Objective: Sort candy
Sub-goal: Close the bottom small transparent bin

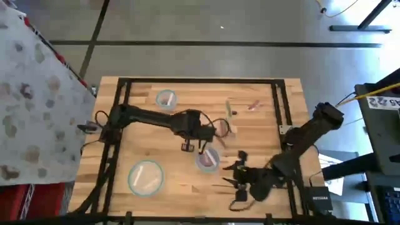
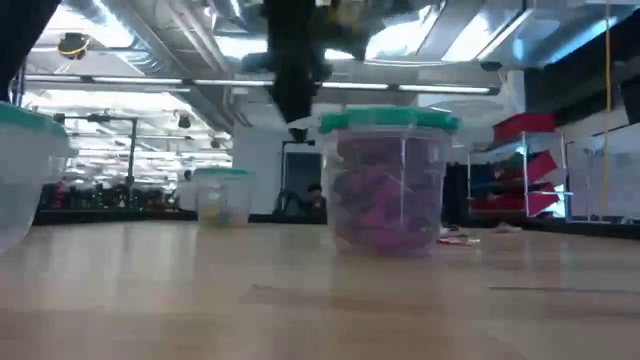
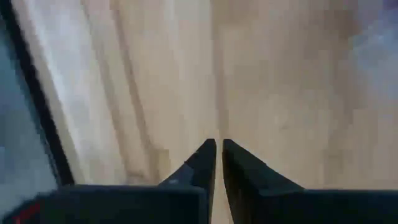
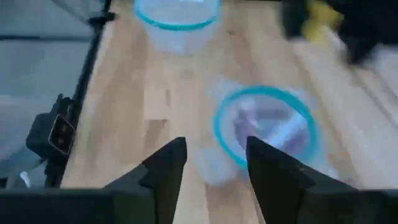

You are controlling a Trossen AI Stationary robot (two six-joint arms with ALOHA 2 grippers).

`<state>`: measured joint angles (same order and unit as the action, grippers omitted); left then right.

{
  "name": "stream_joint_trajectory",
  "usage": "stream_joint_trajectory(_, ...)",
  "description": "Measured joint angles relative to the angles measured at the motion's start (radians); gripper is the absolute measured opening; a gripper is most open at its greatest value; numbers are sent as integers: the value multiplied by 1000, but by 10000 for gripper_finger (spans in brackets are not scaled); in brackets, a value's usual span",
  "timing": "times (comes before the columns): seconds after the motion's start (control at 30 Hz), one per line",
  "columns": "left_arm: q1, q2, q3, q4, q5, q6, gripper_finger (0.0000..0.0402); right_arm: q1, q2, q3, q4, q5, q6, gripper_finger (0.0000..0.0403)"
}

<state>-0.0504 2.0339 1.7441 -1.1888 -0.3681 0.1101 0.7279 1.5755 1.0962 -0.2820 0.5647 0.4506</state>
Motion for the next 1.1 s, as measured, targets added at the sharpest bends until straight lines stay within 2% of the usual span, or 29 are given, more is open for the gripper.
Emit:
stream_joint_trajectory(0.1,43,-7,-128,117,62,35,6,-20,39,0,33,-36,-11,161)
stream_joint_trajectory(0.3,63,-19,-343,501,209,110,1,-22,102,0,91,-59,7,161)
stream_joint_trajectory(0.47,45,-24,-445,769,323,133,0,-30,148,0,174,-185,-13,161)
stream_joint_trajectory(0.57,38,-26,-490,853,355,130,0,-30,178,1,221,-266,-32,161)
stream_joint_trajectory(0.63,37,-26,-511,910,383,128,0,-28,198,0,220,-282,-39,161)
stream_joint_trajectory(0.9,8,-22,-561,1065,450,91,0,-30,242,0,212,-183,-38,161)
stream_joint_trajectory(1.1,-20,-21,-568,1086,454,73,0,-37,242,0,187,-138,-34,161)
